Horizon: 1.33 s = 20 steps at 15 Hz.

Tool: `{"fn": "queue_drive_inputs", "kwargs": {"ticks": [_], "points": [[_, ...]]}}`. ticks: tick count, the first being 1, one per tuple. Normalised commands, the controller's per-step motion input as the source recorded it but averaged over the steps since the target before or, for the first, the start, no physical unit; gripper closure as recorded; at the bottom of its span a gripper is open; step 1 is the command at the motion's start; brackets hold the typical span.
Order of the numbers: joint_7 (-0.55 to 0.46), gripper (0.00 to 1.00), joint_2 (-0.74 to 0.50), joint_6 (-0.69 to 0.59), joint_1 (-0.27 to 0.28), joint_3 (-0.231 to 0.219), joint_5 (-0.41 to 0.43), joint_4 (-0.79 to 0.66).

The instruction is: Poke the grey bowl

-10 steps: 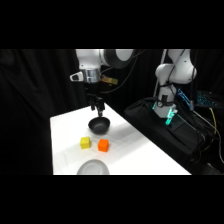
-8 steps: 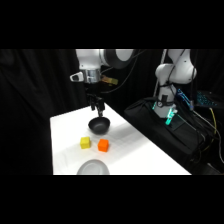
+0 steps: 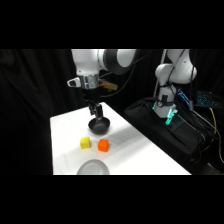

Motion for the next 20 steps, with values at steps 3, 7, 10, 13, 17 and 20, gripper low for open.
{"fn": "queue_drive_inputs", "kwargs": {"ticks": [3, 7, 10, 13, 17, 20], "points": [[0.26, 0.00, 0.39, -0.18, 0.112, 0.035, -0.151, 0.58], [0.13, 0.00, 0.36, -0.26, 0.055, 0.031, -0.055, 0.63], [0.06, 0.00, 0.31, -0.29, 0.026, 0.041, 0.002, 0.61], [0.03, 0.01, 0.30, -0.29, 0.032, 0.047, 0.009, 0.56], [-0.03, 0.47, 0.30, -0.15, 0.033, 0.048, -0.002, 0.46], [-0.07, 0.82, 0.24, -0.02, 0.023, 0.038, -0.014, 0.32]]}}
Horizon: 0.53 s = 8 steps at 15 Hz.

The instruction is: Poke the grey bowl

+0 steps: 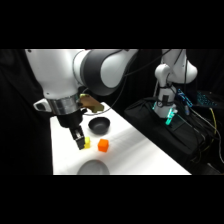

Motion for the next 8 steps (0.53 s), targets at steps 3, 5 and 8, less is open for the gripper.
{"fn": "queue_drive_inputs", "kwargs": {"ticks": [3, 5, 8], "points": [[-0.10, 1.00, 0.18, 0.10, 0.017, 0.038, -0.027, 0.17], [-0.14, 0.99, 0.16, 0.24, 0.009, 0.043, -0.039, 0.06], [-0.16, 0.99, 0.15, 0.29, 0.005, 0.053, -0.037, 0.02]]}}
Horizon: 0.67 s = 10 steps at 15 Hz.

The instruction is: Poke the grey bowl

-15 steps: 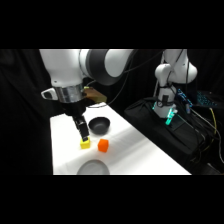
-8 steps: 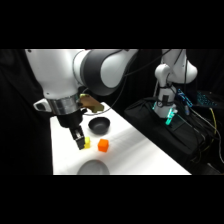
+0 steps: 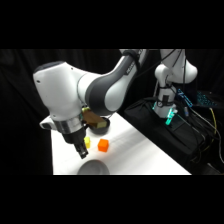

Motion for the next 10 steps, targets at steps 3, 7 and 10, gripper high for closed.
{"fn": "queue_drive_inputs", "kwargs": {"ticks": [3, 7, 10], "points": [[-0.17, 1.00, 0.17, 0.22, 0.002, 0.063, -0.022, 0.05], [-0.18, 1.00, 0.18, 0.16, 0.013, 0.066, -0.013, 0.09], [-0.18, 1.00, 0.13, 0.14, 0.019, 0.049, -0.024, 0.10]]}}
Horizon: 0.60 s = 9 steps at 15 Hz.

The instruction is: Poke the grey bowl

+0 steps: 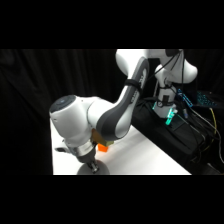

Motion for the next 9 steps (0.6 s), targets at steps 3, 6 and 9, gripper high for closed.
{"fn": "queue_drive_inputs", "kwargs": {"ticks": [3, 6, 9], "points": [[-0.14, 1.00, 0.01, 0.14, 0.025, 0.011, -0.058, 0.04], [-0.08, 1.00, -0.18, 0.01, 0.044, -0.044, -0.109, -0.08], [-0.04, 1.00, -0.31, -0.21, 0.018, -0.051, -0.082, -0.08]]}}
